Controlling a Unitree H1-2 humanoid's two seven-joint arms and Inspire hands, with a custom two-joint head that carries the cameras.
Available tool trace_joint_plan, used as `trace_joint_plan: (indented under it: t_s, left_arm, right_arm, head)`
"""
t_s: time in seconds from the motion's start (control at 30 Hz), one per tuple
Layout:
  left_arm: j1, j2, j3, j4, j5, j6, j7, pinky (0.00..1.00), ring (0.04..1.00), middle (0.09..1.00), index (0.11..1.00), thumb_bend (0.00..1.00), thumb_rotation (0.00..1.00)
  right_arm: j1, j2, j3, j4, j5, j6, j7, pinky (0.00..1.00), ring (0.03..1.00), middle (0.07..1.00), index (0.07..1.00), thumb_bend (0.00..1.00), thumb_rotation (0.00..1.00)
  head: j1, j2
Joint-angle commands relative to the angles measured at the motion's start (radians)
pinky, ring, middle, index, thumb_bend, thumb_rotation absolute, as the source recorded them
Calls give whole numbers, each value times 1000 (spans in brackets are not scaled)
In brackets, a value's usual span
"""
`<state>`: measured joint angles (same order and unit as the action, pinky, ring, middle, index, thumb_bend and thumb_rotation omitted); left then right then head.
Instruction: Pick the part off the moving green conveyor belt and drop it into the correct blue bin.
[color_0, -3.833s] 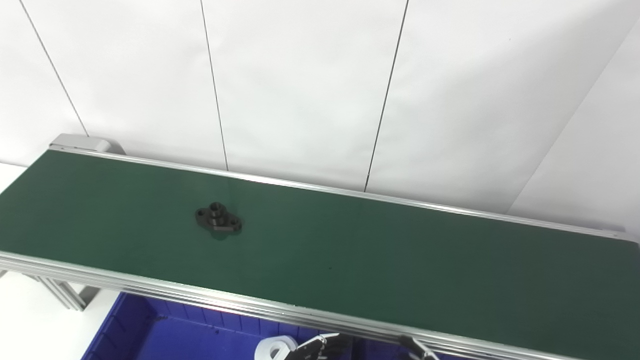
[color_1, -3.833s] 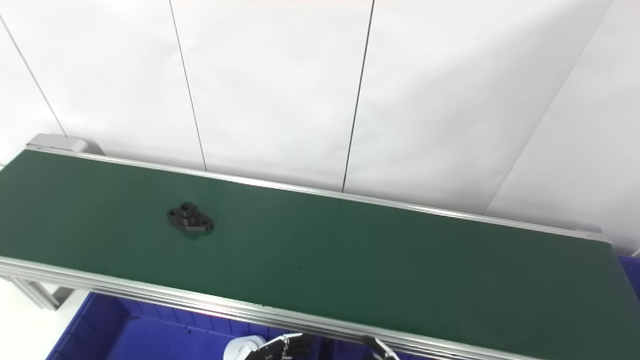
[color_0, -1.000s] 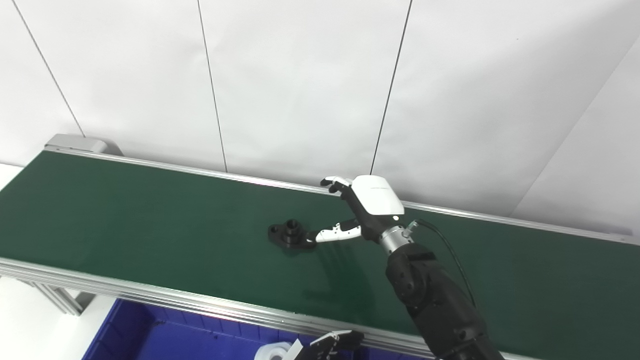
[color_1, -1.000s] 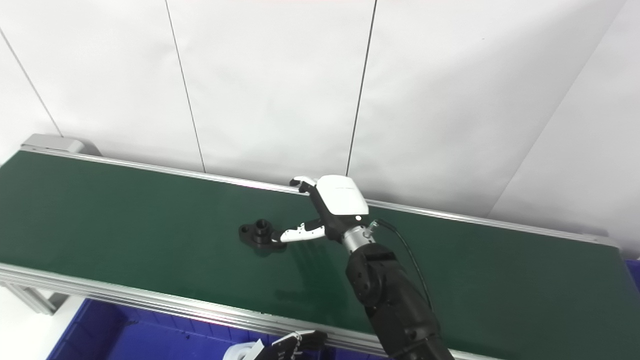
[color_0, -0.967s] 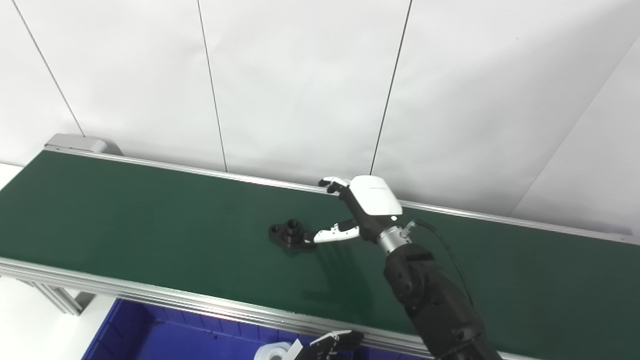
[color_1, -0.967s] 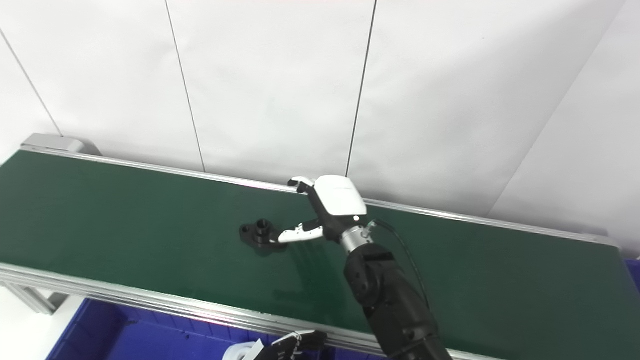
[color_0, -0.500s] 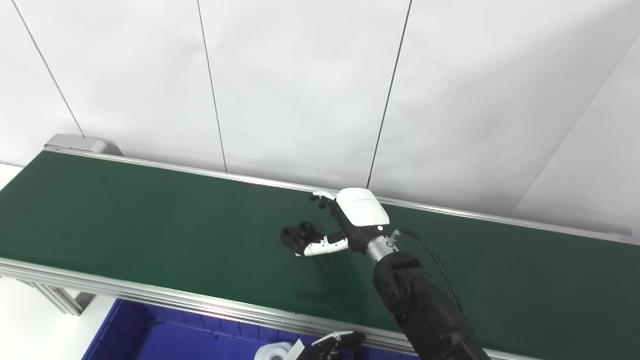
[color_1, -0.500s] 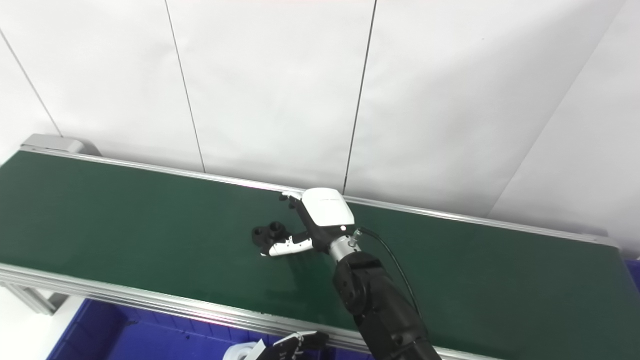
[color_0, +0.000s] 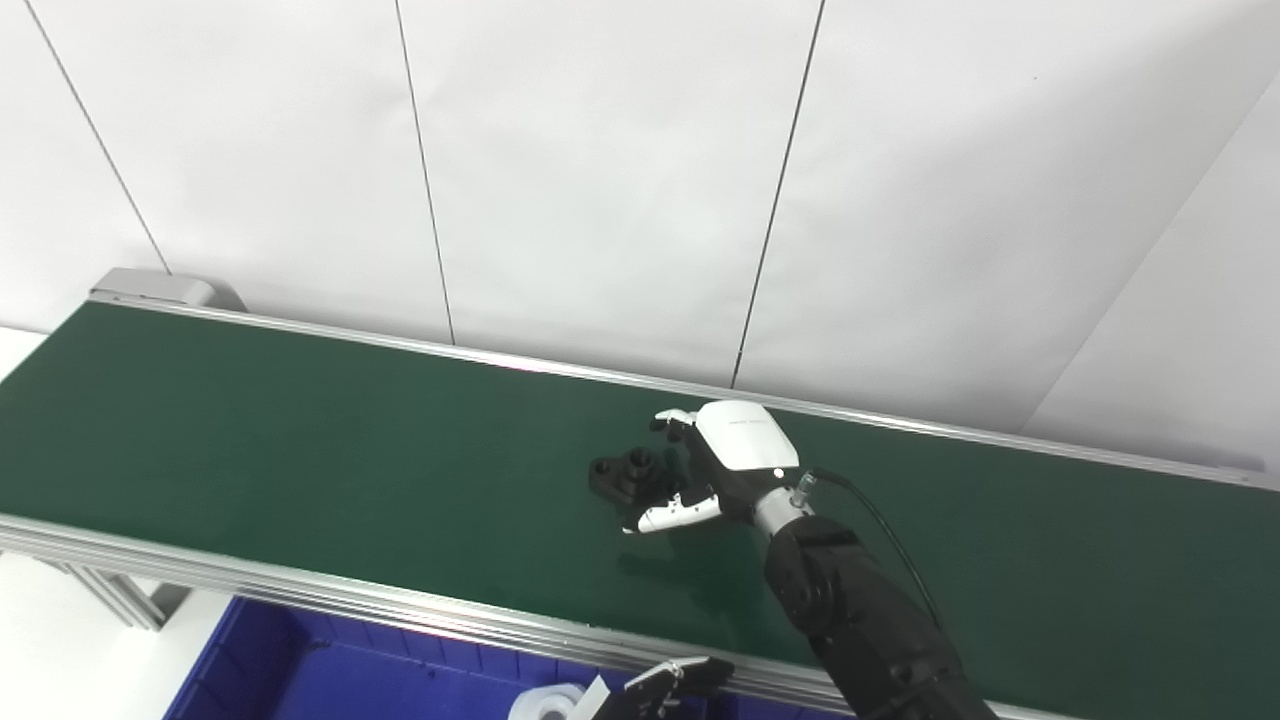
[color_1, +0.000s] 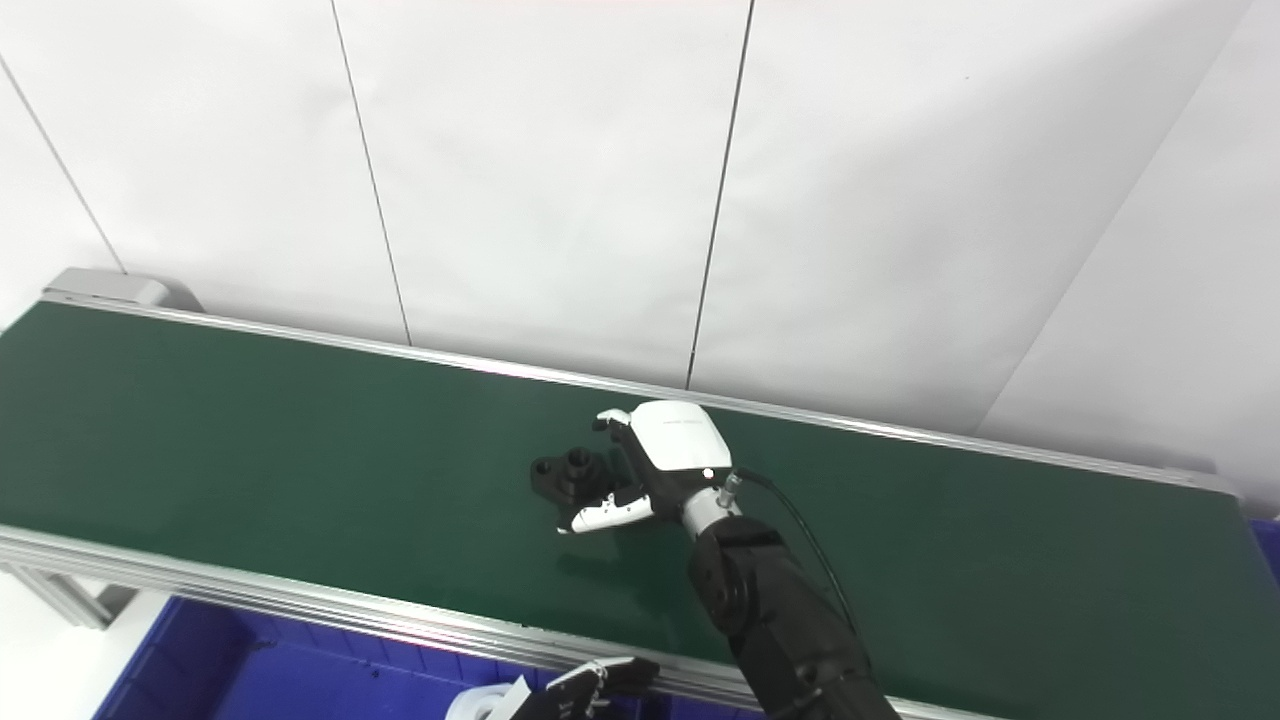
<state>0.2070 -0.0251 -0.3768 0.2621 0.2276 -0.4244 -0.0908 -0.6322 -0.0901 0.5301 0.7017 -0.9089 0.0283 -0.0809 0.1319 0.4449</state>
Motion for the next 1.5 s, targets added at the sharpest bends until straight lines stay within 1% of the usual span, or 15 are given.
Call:
trace_joint_plan:
  t_s: [0.0,0.17,0.2,0.23,0.33,0.43,0.47,0.5,0.57,0.67,0.8,1.13,1.27,1.37,1.47]
  left_arm:
    - [4,-7,-7,-32,12,-13,3,740,822,827,798,654,746]
    - [7,-5,-6,-35,19,-14,6,748,826,827,798,641,752]
    - [8,-5,-6,-36,21,-12,6,751,828,829,799,638,751]
    - [8,-6,-6,-37,24,-11,7,752,828,829,799,635,751]
    - [8,-8,-5,-37,33,-12,11,750,826,828,799,628,755]
    - [9,-10,-5,-38,33,-10,8,753,828,829,800,626,754]
    - [9,-10,-6,-41,33,-6,7,752,828,829,802,626,755]
    - [9,-11,-6,-41,32,-4,6,751,828,830,802,626,755]
    - [8,-12,-6,-42,27,0,2,748,828,831,803,627,754]
    - [6,-15,-6,-40,26,1,4,755,832,832,800,615,756]
    - [5,-18,-6,-42,35,5,9,753,829,830,800,613,768]
    - [4,-19,-5,-48,26,13,5,752,830,831,802,567,753]
    - [7,-18,-4,-52,32,17,8,753,831,831,800,575,767]
    - [10,-16,-2,-60,26,26,3,758,833,833,802,581,776]
    - [13,-11,0,-66,18,26,0,755,832,832,803,584,789]
  right_arm:
    - [-35,-9,3,5,-5,31,-22,499,622,736,802,838,642]
    - [-37,-7,6,27,3,28,-26,431,541,669,769,783,603]
    - [-39,-5,5,35,8,25,-25,389,479,580,702,700,565]
    - [-41,-3,5,42,14,21,-20,359,439,529,665,647,532]
    - [-42,-2,12,47,20,9,-26,270,334,421,586,529,393]
    - [-36,-4,26,36,14,7,-30,244,306,395,557,522,386]
    - [-35,-3,30,31,13,11,-30,216,277,362,519,512,277]
    - [-33,-2,35,25,11,18,-20,201,262,344,500,507,222]
    - [-32,-1,48,15,4,36,2,188,251,332,484,503,175]
    - [-30,-2,70,1,-10,64,45,207,272,364,486,503,157]
    - [-27,-9,103,-1,-24,95,88,206,269,359,485,504,154]
    - [-7,-33,127,-29,-13,110,102,195,257,337,481,504,154]
    - [8,-42,121,-77,-2,116,114,198,257,337,481,504,155]
    - [29,-55,109,-157,0,128,127,208,269,351,484,505,156]
    - [49,-69,91,-234,5,123,126,184,241,315,478,506,154]
  head:
    - [1,2]
    - [0,9]
    - [0,9]
    - [0,9]
    - [2,10]
    - [1,13]
    - [1,13]
    - [2,14]
    - [4,15]
    - [5,17]
    - [5,22]
    - [-3,27]
    - [-11,30]
    - [-30,38]
    - [-54,46]
